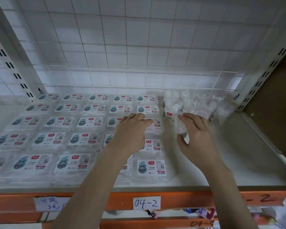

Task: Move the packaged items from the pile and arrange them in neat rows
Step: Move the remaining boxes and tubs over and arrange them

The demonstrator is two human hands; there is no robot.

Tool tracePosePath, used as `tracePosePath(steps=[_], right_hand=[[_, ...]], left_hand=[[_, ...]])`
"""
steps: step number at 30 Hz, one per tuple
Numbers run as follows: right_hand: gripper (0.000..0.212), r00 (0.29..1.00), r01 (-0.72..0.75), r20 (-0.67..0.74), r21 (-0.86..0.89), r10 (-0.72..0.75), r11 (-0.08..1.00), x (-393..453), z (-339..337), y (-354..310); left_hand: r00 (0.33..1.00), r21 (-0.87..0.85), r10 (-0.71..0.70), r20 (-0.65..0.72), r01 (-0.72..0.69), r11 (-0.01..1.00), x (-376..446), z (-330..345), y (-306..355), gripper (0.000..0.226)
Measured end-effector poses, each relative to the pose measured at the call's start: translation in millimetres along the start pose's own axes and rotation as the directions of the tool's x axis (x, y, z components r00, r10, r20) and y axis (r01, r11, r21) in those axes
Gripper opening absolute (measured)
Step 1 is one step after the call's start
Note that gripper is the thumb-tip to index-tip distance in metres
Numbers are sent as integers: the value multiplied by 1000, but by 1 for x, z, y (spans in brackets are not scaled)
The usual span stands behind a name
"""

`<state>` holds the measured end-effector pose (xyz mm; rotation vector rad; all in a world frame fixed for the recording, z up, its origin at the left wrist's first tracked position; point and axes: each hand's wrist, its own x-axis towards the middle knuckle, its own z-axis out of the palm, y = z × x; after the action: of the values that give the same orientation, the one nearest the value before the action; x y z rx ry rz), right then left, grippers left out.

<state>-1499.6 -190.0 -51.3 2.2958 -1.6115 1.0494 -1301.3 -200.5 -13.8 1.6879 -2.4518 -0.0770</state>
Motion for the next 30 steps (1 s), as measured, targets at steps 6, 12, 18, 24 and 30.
tracePosePath(steps=[6,12,18,24,30], right_hand=[[53,1000,13,16,-44,-12,999,13,9,4],[52,1000,12,25,-89,-9,996,24,15,1],[45,999,25,-28,-63,-27,998,25,6,-40],[36,997,78,-27,61,-77,995,28,28,-135],[33,981,174,50,212,-189,962,31,82,-288]], left_hand=[[1000,-71,5,1,-5,997,-7,-2,-10,44],[998,-101,-56,-39,52,994,-20,-4,-20,42],[984,-147,-107,-144,86,985,-48,-15,-48,41],[897,-236,-272,-347,197,952,-126,-33,-122,47],[796,-246,-466,-386,398,884,-240,-60,-227,40]])
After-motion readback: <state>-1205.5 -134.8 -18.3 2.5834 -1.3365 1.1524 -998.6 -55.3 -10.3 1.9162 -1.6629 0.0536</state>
